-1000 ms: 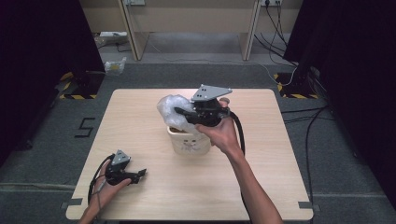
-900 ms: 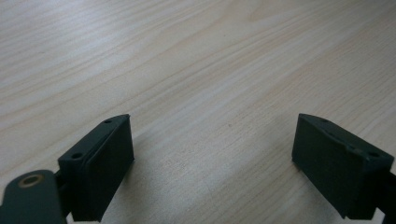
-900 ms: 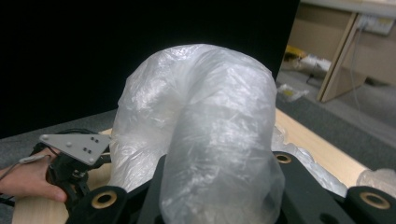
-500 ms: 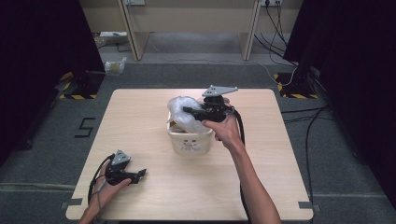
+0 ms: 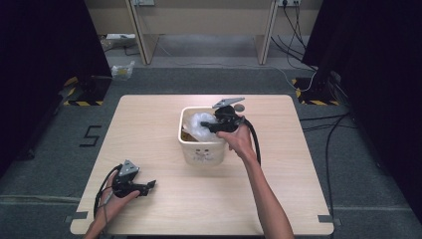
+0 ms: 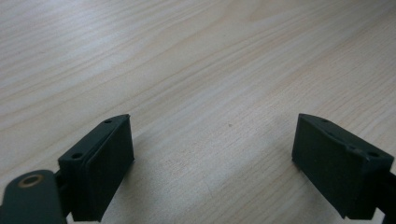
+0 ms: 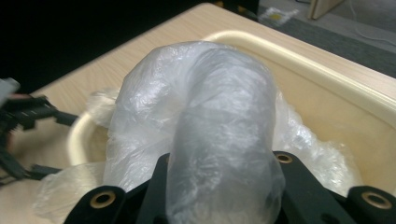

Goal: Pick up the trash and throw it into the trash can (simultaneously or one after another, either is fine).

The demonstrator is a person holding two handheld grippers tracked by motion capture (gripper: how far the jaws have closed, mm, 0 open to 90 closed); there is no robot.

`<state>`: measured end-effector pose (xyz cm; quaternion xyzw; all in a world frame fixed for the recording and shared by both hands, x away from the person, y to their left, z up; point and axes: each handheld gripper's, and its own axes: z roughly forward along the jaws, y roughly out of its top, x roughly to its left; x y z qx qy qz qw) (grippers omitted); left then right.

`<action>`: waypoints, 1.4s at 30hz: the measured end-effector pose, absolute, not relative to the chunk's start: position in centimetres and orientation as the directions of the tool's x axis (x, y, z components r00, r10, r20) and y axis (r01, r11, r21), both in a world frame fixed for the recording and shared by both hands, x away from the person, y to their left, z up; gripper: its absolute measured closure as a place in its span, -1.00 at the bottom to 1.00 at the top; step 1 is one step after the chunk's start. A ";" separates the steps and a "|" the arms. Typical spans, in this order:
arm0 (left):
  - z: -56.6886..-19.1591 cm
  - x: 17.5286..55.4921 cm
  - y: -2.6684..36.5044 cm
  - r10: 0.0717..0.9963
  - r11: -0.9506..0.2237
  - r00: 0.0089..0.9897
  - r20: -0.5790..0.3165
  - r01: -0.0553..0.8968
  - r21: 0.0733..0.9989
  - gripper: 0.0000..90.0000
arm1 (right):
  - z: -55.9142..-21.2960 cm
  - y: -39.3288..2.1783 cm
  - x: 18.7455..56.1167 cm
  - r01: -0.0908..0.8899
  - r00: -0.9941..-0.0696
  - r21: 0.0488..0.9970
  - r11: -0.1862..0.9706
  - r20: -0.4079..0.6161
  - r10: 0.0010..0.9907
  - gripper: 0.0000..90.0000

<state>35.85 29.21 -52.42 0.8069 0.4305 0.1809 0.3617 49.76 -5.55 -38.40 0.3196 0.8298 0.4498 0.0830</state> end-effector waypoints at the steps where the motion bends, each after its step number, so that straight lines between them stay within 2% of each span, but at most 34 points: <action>1: -52.4 35.9 29.2 0.826 -0.368 0.564 -0.019 0.564 0.740 -0.74 | -38.5 -5.3 49.8 0.452 -0.781 0.789 0.417 0.123 0.613 0.73; 6: -52.4 35.9 29.2 0.826 -0.368 0.564 -0.019 0.564 0.740 -0.74 | -38.8 -4.7 50.0 0.455 -0.787 0.755 0.473 0.091 0.611 0.72; 13: -52.4 35.8 29.2 0.826 -0.367 0.564 -0.020 0.564 0.739 -0.74 | -39.4 -2.9 50.2 0.423 -0.792 0.672 0.608 -0.052 0.609 0.64; 17: -52.4 35.8 29.2 0.826 -0.368 0.564 -0.020 0.564 0.739 -0.74 | -39.9 -2.2 50.3 0.414 -0.797 0.639 0.649 -0.090 0.597 0.61; 19: -52.4 35.8 29.2 0.826 -0.367 0.564 -0.020 0.564 0.739 -0.74 | -39.9 -2.2 50.3 0.418 -0.795 0.640 0.645 -0.086 0.601 0.55; 24: -52.4 35.9 29.2 0.825 -0.368 0.564 -0.019 0.564 0.740 -0.74 | -39.4 -2.5 50.0 0.414 -0.785 0.671 0.615 -0.079 0.615 0.05; 27: -52.4 35.9 29.2 0.825 -0.368 0.564 -0.019 0.564 0.739 -0.74 | -38.6 -3.0 49.7 0.407 -0.770 0.703 0.583 -0.079 0.633 -0.17; 31: -52.4 35.9 29.2 0.825 -0.368 0.564 -0.019 0.564 0.739 -0.74 | -37.5 -4.1 49.3 0.411 -0.762 0.749 0.519 -0.031 0.647 -0.27; 42: -52.4 35.9 29.2 0.826 -0.368 0.564 -0.019 0.564 0.739 -0.74 | -35.2 -6.1 47.9 0.371 -0.764 0.830 0.415 0.019 0.645 -0.32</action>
